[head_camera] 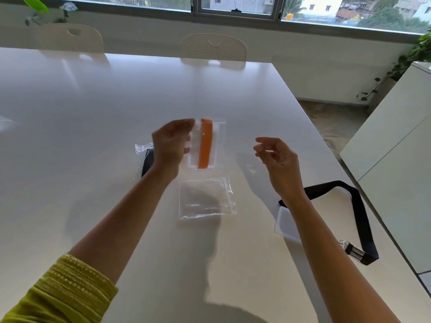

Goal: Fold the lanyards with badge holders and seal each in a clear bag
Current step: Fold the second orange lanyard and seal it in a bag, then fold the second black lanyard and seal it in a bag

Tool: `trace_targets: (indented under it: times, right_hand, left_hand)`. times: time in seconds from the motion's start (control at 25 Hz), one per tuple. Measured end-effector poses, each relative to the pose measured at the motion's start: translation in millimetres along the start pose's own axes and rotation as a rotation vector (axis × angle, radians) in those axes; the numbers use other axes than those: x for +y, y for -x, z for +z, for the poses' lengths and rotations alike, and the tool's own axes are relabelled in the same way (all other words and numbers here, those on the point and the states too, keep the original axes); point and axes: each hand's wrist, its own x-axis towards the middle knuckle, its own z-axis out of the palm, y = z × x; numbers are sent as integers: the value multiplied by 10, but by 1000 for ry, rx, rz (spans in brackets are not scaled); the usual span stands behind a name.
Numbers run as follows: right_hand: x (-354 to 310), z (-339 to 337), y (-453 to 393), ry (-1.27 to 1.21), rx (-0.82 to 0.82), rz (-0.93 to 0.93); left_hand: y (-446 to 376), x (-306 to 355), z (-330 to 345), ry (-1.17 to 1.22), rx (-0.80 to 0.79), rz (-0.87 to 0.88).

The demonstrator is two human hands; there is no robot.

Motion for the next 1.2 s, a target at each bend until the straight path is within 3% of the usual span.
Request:
trace_targets:
  times: [0.16, 0.32, 0.6, 0.8, 0.92, 1.12, 1.2]
  right_hand:
    - [36, -18, 4, 7, -3, 49]
    - [31, 22, 8, 30, -25, 61]
    - [42, 17, 12, 54, -50, 86]
    - [44, -30, 70, 88, -83, 110]
    - [30, -138, 89, 133, -93, 110]
    - [20, -454, 164, 150, -6, 100]
    - [33, -591, 218, 148, 35, 98]
  left_hand:
    - [-398, 50, -327, -122, 223, -35]
    - [-596, 26, -480, -358, 317, -81]
    - [-476, -67, -528, -932, 75, 89]
    - [-258, -147, -345, -1089, 42, 418]
    - [-20, -148, -83, -1101, -145, 500]
    - [678, -325, 451, -1047, -839, 452]
    - [945, -453, 655, -1063, -1029, 428]
